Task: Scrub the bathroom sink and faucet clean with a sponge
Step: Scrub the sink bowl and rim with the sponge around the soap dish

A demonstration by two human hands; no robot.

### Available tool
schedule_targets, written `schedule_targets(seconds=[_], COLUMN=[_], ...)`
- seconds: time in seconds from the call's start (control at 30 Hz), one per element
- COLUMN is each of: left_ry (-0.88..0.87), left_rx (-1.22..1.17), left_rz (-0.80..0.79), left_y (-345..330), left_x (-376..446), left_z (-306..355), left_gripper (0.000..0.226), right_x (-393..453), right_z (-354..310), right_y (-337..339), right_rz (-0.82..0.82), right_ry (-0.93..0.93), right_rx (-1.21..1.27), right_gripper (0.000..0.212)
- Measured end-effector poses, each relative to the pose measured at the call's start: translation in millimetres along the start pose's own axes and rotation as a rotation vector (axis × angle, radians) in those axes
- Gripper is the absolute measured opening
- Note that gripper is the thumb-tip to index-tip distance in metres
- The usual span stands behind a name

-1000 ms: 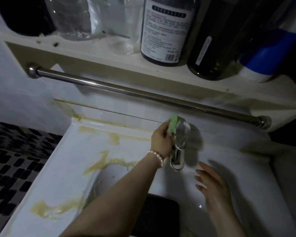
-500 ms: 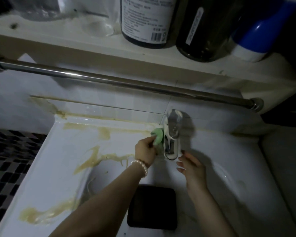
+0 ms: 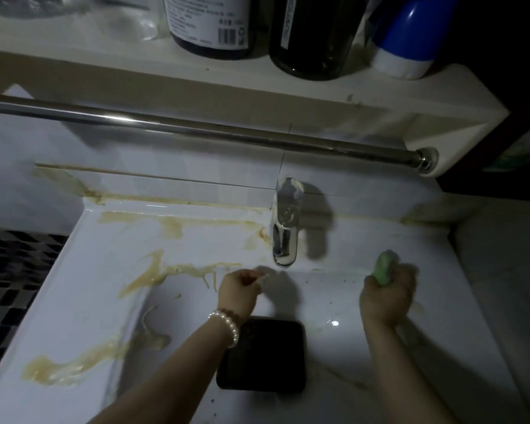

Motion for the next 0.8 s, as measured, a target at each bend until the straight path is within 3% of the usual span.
schedule_targets(seconds=[0.1,0.23,0.33,0.4,0.47,0.53,0.6,0.67,0.8], left_ry=[0.020,0.014,0.000,-0.014,-0.026,-0.023,-0.009,0.004,-0.038], left_rx=[0.045,0.009,0.018,0.042,0.085,0.113,0.131,0.177,0.336], left_rz=[0.073,0.116,0.092,0.079,0.058,0.037,0.011,-0.034,-0.141], left_y=[30.6,51.9,54.0,54.9,53.0,47.9,36.8,21.7,-5.6], left_x=[3.1,3.2,1.5,0.9,-0.2,-2.2,-3.0,-3.8,-4.7], left_z=[-10.0,-13.7,-10.7,-9.6,-11.3,-14.5,-16.0,-15.0,-13.9], left_gripper=[0.005,0.014,0.015,0.015,0.012,0.012,0.013,0.012,0.011], right_x=[-29.0,-109.8,-124.3,-92.1,-31.2,33.2,64.3,48.3,-32.0], right_z=[-32.2,-71.2,-77.1,-68.1,-45.9,-18.5,-7.0,-20.8,-39.2], right_y=[-35.7,-94.2,-103.1,-88.3,-61.4,-32.3,-20.6,-34.8,-74.0], right_rz=[-0.199,-0.598,-0.686,-0.584,-0.301,-0.163,-0.175,-0.207,-0.532], right_ry=[0.251,0.628,0.940,0.969,0.860,0.519,0.191,0.258,0.793], right_rx=[-0.273,-0.288,-0.411,-0.431,-0.501,-0.617,-0.655,-0.648,-0.511], right_gripper=[0.038,0.039,0.038,0.032,0.023,0.035,0.059,0.057,0.034])
Point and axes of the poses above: each hand's wrist, its own x-axis towards the middle knuckle, its own y-axis out of the back of the hand, z = x × y, the point moved 3 cm from there along x, towards the middle knuckle, and after that the axes turned 1 degree about z, right-handed, at the moved point
